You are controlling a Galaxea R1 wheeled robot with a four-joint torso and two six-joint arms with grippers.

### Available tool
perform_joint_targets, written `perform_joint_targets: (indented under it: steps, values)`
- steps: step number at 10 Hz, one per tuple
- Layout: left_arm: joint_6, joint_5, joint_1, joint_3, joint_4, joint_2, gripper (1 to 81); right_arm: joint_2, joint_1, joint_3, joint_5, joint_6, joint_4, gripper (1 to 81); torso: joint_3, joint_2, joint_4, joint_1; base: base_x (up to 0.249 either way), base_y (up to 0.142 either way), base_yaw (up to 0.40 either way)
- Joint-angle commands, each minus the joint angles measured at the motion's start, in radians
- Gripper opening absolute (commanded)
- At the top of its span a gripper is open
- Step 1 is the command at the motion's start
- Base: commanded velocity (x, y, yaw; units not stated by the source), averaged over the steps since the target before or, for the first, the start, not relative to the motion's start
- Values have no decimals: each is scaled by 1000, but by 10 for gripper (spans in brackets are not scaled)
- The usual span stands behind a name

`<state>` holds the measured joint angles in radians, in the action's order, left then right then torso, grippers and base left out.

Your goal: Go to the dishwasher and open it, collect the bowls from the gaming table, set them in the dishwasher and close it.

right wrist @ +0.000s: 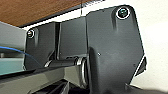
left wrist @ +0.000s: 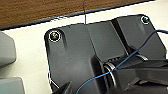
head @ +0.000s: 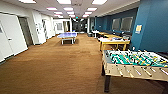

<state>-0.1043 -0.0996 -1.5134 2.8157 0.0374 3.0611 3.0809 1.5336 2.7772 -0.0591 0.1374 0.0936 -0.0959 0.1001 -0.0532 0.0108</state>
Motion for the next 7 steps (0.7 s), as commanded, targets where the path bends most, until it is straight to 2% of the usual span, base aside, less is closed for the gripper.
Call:
perform_joint_targets:
  steps: [1, 3, 7]
  values:
    - [1, 47, 51, 4, -2, -2, 811, 6, -54, -6, 48, -6, 8, 811, 0, 0, 0, 0, 0, 0, 0]
    - [1, 47, 51, 4, -2, -2, 811, 6, -54, -4, 48, -6, 8, 811, 0, 0, 0, 0, 0, 0, 0]
    - [3, 47, 51, 4, -2, -1, 811, 6, -55, -6, 48, -6, 8, 811, 1, 2, 0, -4, 141, 0, 0]
